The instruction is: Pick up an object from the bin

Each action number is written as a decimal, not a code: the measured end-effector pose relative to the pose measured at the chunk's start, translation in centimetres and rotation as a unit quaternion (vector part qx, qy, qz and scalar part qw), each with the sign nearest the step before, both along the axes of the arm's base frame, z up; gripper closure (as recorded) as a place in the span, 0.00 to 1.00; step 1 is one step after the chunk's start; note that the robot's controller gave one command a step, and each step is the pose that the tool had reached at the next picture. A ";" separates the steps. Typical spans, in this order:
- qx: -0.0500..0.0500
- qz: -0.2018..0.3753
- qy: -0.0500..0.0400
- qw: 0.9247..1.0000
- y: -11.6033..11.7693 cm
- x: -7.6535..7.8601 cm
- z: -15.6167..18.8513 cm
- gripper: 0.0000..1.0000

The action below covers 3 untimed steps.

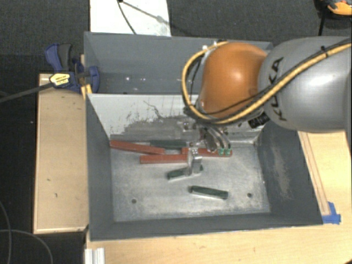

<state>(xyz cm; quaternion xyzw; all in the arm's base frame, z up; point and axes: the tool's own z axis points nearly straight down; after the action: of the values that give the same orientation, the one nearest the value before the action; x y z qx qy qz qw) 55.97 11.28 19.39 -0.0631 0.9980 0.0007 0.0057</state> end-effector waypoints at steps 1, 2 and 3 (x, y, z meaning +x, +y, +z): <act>-0.001 0.101 0.003 0.995 1.1 0.9 -5.7 0.00; 0.000 0.098 0.003 0.995 1.5 2.0 -11.9 1.00; 0.000 0.098 0.003 0.995 1.5 2.0 -11.9 1.00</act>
Offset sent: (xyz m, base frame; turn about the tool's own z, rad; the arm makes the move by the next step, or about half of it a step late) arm 0.0172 0.0135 -0.1239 -0.1991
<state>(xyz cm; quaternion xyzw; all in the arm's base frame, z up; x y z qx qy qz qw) 57.98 12.77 7.53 -0.1601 0.9871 0.0011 0.0027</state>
